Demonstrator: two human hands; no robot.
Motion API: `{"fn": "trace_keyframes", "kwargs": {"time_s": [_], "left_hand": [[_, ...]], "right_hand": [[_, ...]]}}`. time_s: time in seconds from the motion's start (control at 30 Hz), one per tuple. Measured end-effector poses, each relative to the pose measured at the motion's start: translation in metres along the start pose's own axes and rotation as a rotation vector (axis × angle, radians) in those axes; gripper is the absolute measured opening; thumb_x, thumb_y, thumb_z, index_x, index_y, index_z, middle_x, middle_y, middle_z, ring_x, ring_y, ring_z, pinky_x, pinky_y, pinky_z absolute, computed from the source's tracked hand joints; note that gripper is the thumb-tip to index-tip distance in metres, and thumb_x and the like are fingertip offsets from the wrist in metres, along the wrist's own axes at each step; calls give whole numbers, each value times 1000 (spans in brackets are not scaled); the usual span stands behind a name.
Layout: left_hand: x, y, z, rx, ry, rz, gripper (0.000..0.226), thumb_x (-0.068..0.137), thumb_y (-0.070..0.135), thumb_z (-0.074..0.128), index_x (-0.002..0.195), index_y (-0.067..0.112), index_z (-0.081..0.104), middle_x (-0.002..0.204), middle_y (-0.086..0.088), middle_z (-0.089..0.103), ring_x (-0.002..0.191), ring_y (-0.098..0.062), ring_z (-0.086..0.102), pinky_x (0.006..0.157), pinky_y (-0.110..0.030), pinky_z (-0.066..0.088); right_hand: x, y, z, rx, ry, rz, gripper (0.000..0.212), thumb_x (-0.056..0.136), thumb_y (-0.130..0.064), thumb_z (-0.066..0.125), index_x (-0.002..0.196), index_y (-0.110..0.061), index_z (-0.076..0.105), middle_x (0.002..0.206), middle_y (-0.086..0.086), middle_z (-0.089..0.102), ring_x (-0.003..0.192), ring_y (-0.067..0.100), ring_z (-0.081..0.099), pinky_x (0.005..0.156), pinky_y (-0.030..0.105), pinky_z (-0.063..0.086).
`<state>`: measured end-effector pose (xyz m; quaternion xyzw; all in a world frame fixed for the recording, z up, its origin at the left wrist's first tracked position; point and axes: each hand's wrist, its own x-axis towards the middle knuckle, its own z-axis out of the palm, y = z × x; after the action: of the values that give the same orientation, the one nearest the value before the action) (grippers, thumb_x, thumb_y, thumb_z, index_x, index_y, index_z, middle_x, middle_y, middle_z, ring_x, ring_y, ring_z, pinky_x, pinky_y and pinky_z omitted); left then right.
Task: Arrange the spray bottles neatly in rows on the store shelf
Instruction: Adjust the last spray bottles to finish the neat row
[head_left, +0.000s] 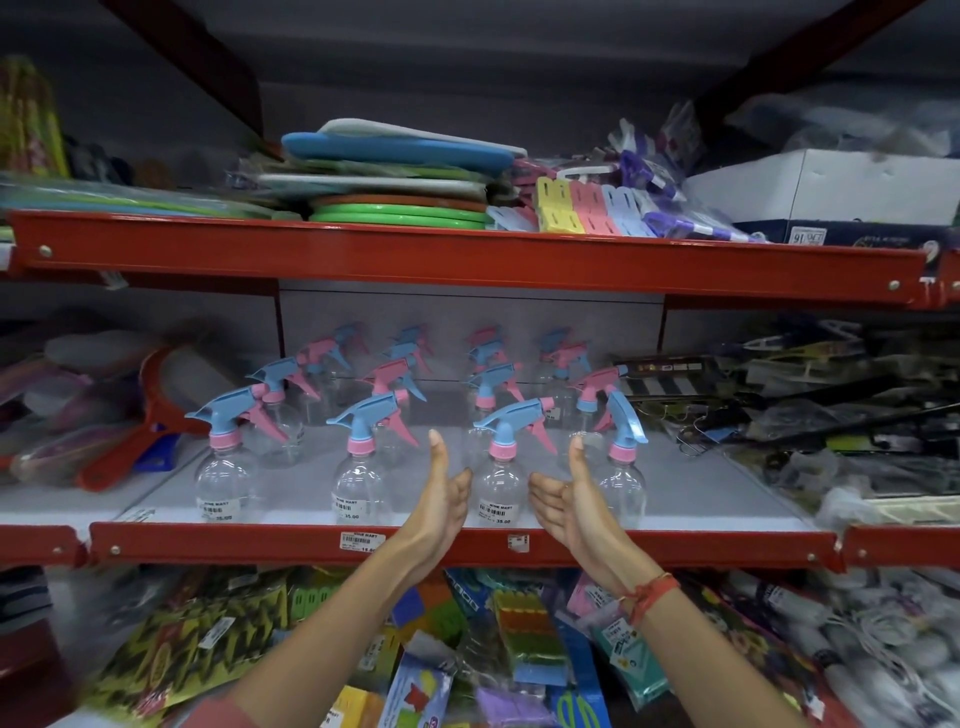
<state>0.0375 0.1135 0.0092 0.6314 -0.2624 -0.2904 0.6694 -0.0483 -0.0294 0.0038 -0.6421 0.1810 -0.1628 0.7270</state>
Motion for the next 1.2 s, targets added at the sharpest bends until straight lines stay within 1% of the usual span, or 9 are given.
{"fn": "trace_keyframes", "kwargs": {"time_s": [0.07, 0.13, 0.37, 0.5, 0.63, 0.83, 0.97, 1.07, 1.2], "left_hand": [[-4, 1, 1, 8, -5, 6, 98, 77, 75, -5, 148, 8, 10, 159, -9, 5, 147, -19, 7, 120, -36, 6], [-7, 1, 2, 11, -3, 1, 99, 77, 76, -4, 148, 8, 11, 159, -10, 6, 147, -20, 8, 120, -36, 6], [-23, -3, 5, 42, 87, 53, 97, 77, 75, -1, 149, 12, 15, 159, -4, 13, 146, -18, 15, 120, -38, 9], [-42, -7, 25, 39, 358, 306, 86, 78, 73, 11, 137, 21, 44, 145, 2, 46, 135, -12, 41, 117, -39, 23], [-46, -4, 61, -11, 261, 345, 65, 89, 61, 14, 115, 23, 59, 123, 2, 63, 118, -11, 56, 108, -30, 36], [-23, -9, 99, -94, 6, 13, 94, 83, 72, 8, 144, 4, 31, 150, -14, 37, 137, -23, 38, 116, -36, 24], [-15, -7, 122, -188, -47, -86, 103, 77, 78, 3, 148, 3, 9, 158, -15, 9, 146, -23, 14, 120, -38, 10], [-8, -7, 135, -211, -82, -109, 107, 72, 81, 0, 147, 5, 3, 159, -13, 1, 147, -21, 7, 120, -38, 5], [3, -8, 143, -178, -88, -101, 108, 70, 83, -2, 148, 8, 2, 159, -10, 2, 147, -19, 5, 120, -39, 3]], "right_hand": [[-1, -1, 0, -7, -4, 16, 99, 83, -75, 16, 143, 3, 34, 149, 20, 38, 131, 18, 47, 116, 34, 29], [-3, -2, 0, -17, -3, 18, 100, 83, -75, 16, 143, 2, 34, 151, 19, 36, 136, 22, 43, 116, 34, 29], [-16, -1, -6, -68, 26, -36, 94, 86, -71, 14, 142, 1, 38, 136, 27, 51, 124, 28, 56, 110, 30, 34], [-34, 2, -30, -74, 44, -75, 84, 84, -71, 26, 126, -6, 59, 131, 10, 62, 119, 19, 60, 105, 33, 44], [-51, -7, -61, -63, 216, -135, 53, 96, -47, 42, 104, -4, 71, 101, 11, 76, 94, 21, 73, 90, 36, 55], [-36, -1, -101, 22, 478, -199, 35, 98, -25, 42, 98, -2, 69, 110, 20, 71, 96, 25, 69, 91, 38, 53], [-8, -13, -119, -30, 291, -144, 68, 97, -54, 27, 143, -5, 39, 151, 10, 40, 140, 23, 36, 117, 37, 23], [7, -24, -124, -18, 143, -47, 89, 89, -69, 15, 149, -3, 23, 159, 11, 22, 147, 22, 19, 119, 38, 12], [11, -26, -124, -12, 14, 40, 98, 83, -75, 6, 148, -3, 24, 157, 10, 26, 146, 21, 21, 118, 37, 13]]}}
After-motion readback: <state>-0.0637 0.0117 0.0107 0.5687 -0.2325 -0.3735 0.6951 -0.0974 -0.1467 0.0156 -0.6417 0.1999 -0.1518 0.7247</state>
